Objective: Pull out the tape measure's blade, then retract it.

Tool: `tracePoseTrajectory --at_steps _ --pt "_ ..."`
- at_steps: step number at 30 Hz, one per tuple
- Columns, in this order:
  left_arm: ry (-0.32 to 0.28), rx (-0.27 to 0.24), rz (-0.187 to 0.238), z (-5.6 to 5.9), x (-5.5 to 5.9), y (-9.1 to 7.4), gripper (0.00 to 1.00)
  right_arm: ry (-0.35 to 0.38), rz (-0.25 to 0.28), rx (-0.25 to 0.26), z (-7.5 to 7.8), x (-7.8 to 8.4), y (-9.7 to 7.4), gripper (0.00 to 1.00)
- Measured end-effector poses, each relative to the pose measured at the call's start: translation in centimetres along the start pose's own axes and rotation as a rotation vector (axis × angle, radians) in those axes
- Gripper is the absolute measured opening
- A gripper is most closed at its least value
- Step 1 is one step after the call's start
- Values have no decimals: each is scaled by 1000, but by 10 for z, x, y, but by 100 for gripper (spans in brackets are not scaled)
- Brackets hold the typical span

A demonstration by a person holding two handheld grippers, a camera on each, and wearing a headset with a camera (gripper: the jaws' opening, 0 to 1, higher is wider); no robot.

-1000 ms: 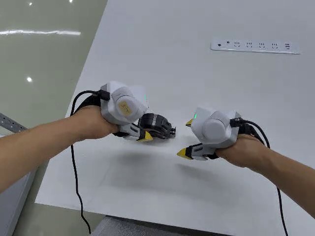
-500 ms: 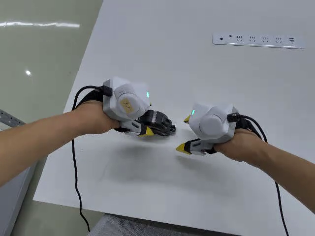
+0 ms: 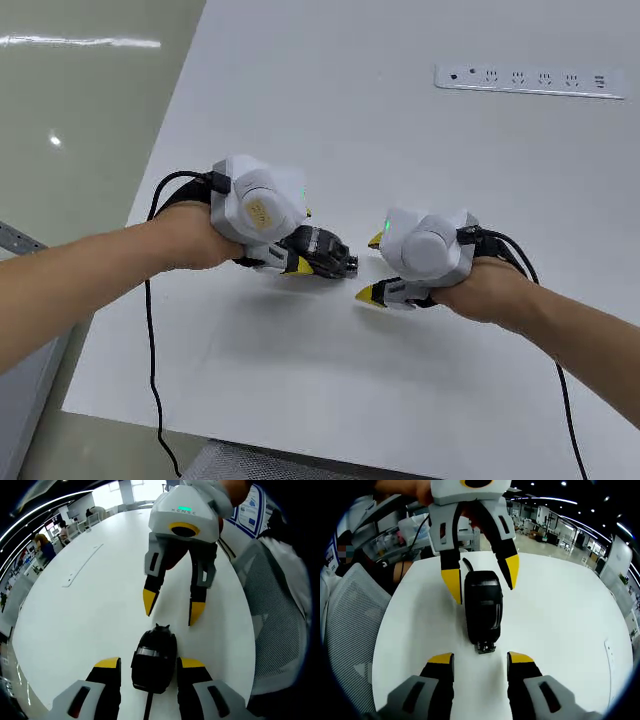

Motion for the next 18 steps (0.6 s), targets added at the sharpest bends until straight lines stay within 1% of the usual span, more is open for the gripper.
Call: tracePoseTrajectory --at_steps 3,10,11,13,18 --pt "4 5 1 -1 -1 1 40 -3 5 1 2 0 3 42" --pt "25 19 -3 -1 -1 4 38 -28 6 -14 3 0 9 39" --pt "46 18 -15 -1 0 5 38 -32 6 -16 3 0 10 38" --pt "65 21 -25 0 0 6 37 -35 5 -20 3 0 11 37" --pt "82 33 -25 -1 0 9 37 -44 4 -28 4 1 14 34"
Point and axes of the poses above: the centre of the closed fingertips' face, and the gripper's own axes: y roughly forward along the fingers, z roughly to its right, x roughly out of its underside, the point moved 10 cm from there along -y, roughly backward along the fingers, and after that the axes turned 5 degrees about x, right-handed, at the moved point
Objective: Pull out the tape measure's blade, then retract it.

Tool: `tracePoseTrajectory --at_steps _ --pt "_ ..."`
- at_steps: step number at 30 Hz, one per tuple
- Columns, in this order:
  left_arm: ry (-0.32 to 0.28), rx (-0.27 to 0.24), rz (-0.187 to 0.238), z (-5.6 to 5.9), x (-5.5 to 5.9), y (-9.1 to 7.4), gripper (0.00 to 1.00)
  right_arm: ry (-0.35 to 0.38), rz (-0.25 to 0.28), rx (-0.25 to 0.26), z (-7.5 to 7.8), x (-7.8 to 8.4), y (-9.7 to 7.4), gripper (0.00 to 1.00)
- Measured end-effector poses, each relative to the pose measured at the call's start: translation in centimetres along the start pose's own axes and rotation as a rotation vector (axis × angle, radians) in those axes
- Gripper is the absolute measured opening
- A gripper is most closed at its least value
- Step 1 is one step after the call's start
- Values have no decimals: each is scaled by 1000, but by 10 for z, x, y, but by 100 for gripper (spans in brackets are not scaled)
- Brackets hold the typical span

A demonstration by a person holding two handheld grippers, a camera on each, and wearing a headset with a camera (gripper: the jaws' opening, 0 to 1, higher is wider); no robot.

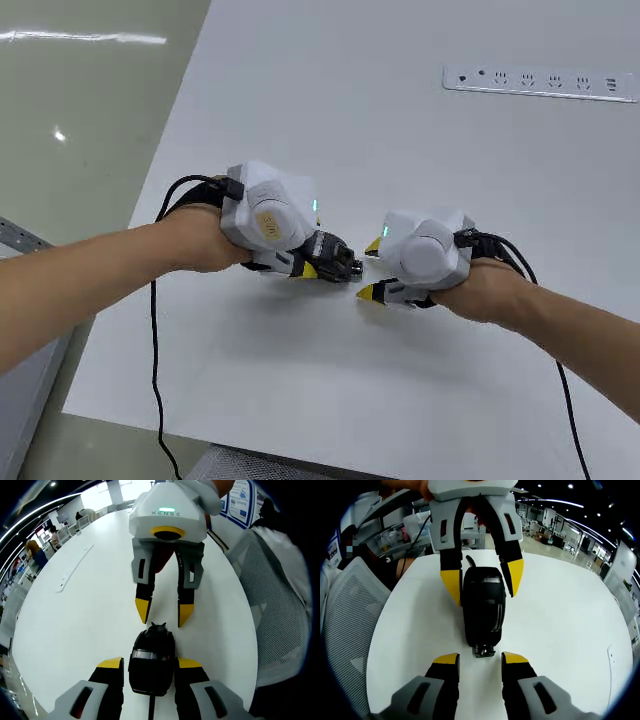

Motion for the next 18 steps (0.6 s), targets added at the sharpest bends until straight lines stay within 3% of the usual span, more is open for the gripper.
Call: tracePoseTrajectory --at_steps 18 --pt "65 24 -5 -1 0 7 32 -40 2 -20 3 -2 9 27"
Point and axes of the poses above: the centre of the closed fingertips' face, and the gripper's own axes: y roughly forward along the fingers, z roughly to its right, x roughly out of its underside, the point moved 10 cm from there along -y, roughly backward along the fingers, and after that the axes turned 5 degrees about x, right-handed, at the moved point
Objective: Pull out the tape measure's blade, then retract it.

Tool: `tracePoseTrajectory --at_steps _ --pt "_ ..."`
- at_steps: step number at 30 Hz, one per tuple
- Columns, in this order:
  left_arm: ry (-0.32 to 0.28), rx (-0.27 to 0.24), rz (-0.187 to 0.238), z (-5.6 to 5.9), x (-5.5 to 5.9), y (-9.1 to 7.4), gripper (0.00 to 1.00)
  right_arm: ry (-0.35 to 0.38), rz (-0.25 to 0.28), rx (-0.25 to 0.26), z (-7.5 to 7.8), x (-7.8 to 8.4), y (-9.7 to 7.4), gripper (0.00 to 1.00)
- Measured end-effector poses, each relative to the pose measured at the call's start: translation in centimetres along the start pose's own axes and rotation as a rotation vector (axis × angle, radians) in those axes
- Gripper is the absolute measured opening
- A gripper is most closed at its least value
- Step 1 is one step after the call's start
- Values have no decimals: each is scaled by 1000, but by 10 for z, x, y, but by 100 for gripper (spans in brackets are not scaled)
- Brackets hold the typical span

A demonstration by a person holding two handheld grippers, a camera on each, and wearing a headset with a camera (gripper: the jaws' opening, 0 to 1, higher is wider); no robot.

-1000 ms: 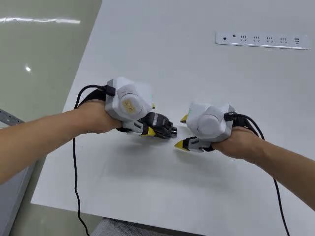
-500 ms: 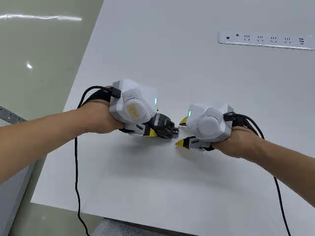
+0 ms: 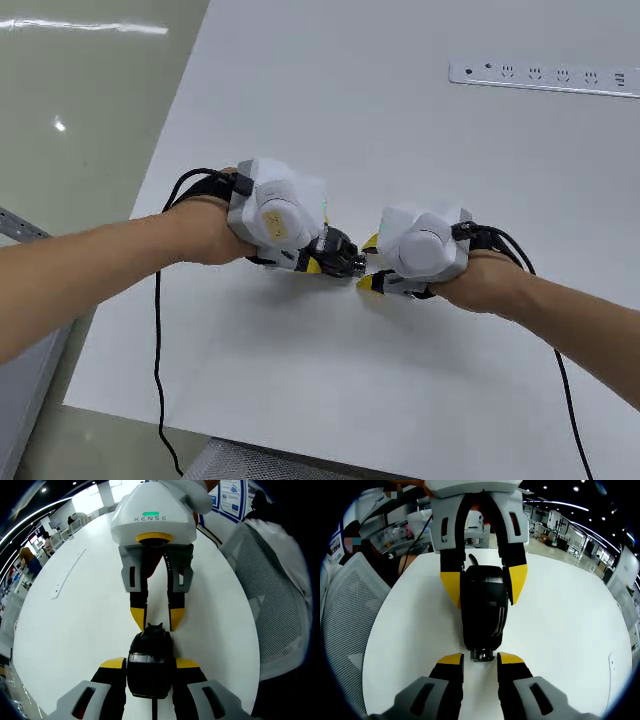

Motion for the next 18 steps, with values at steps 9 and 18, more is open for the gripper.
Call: tracePoseTrajectory --at_steps 9,18 --pt "6 7 11 1 0 0 32 -8 4 -4 0 0 3 22" --pt "5 10 17 1 0 1 32 0 8 6 3 0 2 16"
Point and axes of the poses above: the centre of the closed fingertips' face, and the gripper's own axes: y roughly forward along the fingers, z roughly to its right, x roughly out of its underside, the point moved 10 cm from there along -y, roughly backward along the fingers, and after that the axes turned 5 degrees about x, right-handed, at the moved point
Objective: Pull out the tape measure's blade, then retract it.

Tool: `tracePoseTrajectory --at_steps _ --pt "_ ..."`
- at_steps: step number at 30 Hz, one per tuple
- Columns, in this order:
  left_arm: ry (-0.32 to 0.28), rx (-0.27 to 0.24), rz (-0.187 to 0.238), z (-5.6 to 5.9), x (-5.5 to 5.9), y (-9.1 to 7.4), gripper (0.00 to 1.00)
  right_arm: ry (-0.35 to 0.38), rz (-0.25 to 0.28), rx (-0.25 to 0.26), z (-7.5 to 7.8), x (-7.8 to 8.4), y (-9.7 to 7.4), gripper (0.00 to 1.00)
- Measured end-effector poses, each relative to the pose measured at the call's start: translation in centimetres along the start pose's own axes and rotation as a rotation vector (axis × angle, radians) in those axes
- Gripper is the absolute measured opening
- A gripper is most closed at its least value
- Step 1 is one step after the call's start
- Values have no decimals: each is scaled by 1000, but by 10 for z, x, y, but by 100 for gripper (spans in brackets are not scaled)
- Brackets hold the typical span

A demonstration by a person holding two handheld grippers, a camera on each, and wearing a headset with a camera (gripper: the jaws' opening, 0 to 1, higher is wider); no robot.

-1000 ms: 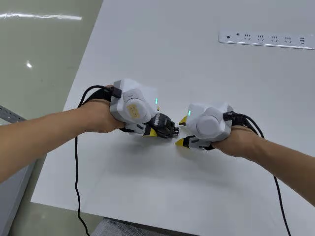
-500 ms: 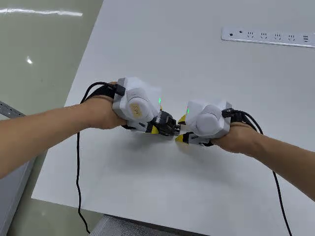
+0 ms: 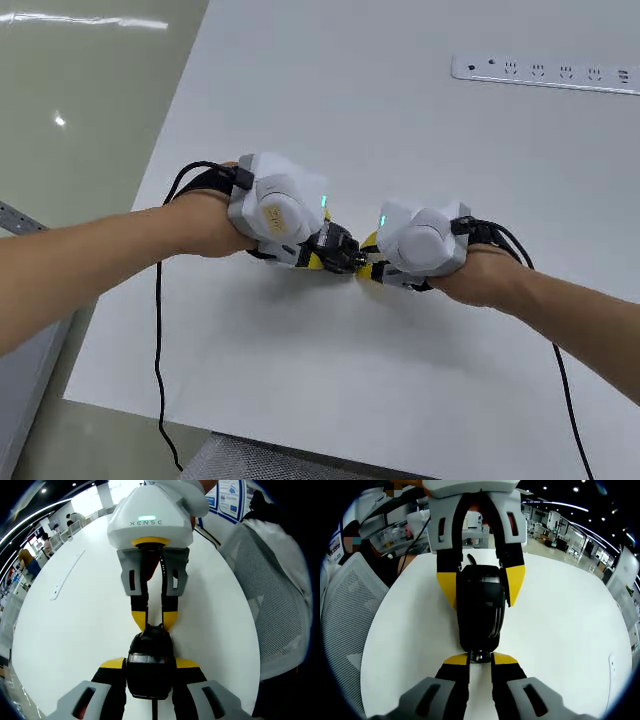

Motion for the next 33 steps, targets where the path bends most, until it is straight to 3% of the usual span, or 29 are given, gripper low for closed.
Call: tracePoseTrajectory --at_steps 11,16,33 --pt "18 5 -3 0 0 1 31 -16 -14 -13 1 1 0 15" --pt "23 2 15 0 1 1 31 -17 -10 -16 1 2 0 15" --pt "15 -1 2 0 0 2 30 -61 15 -3 0 5 -1 13"
Point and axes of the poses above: the centre of the closed fingertips' face, and the gripper's own axes: y roughly forward along the fingers, z roughly to its right, x roughly out of its underside, the point moved 10 cm from there along -y, roughly backward along the fingers, and after that the axes turned 5 degrees about x, right-handed, at the moved point
